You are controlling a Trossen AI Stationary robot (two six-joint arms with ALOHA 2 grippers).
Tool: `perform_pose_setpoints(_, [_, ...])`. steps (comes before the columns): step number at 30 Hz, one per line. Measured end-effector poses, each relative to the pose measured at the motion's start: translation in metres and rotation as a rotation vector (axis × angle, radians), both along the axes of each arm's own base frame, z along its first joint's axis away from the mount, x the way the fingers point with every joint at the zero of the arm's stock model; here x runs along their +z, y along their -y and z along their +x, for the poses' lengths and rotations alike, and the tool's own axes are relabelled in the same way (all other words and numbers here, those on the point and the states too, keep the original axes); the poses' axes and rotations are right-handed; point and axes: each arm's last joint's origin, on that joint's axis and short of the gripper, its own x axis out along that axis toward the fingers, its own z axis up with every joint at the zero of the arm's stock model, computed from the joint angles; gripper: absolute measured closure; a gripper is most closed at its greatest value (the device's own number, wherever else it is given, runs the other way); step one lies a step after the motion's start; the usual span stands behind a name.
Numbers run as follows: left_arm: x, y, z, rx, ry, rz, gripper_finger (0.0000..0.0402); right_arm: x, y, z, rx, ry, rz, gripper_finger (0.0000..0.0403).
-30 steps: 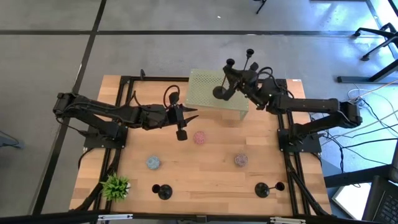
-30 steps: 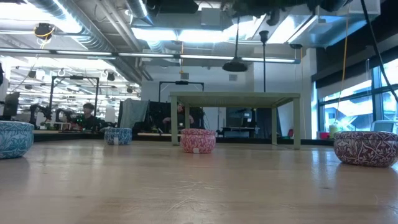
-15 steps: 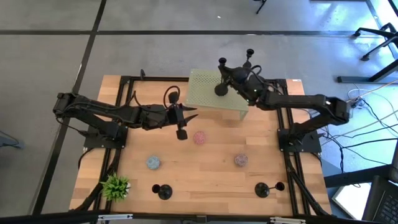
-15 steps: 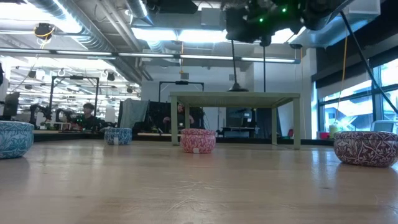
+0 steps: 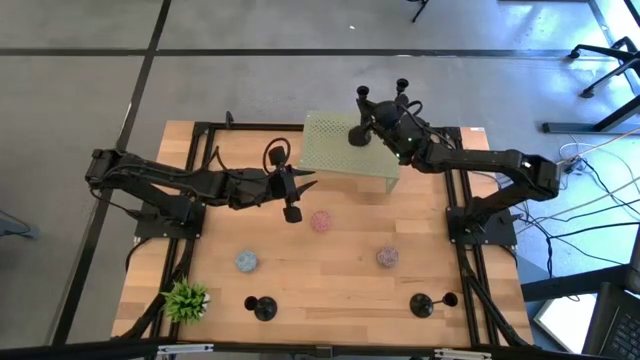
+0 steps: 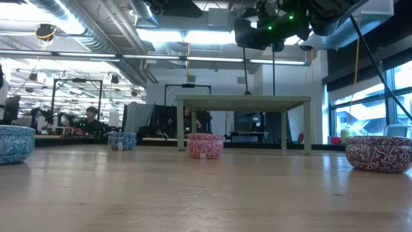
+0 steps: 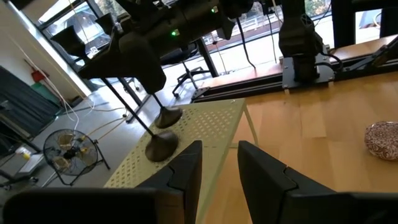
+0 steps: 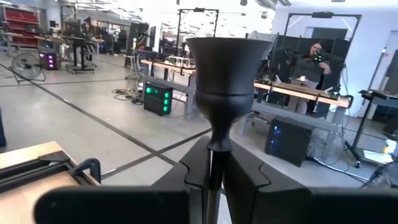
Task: Pick & Place candle stick holders
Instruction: Put the middle black candle holder on the shelf
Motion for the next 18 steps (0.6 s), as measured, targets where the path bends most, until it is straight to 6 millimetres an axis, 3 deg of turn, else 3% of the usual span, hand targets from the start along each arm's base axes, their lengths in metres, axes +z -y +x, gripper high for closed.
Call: perform_pose_setpoints(18, [0.0,0.0001,0.0,-0.001,0.0,0.0,0.0302,0.0001,0.0057,-0.0026,-0.02,0.002,0.001,0.0364])
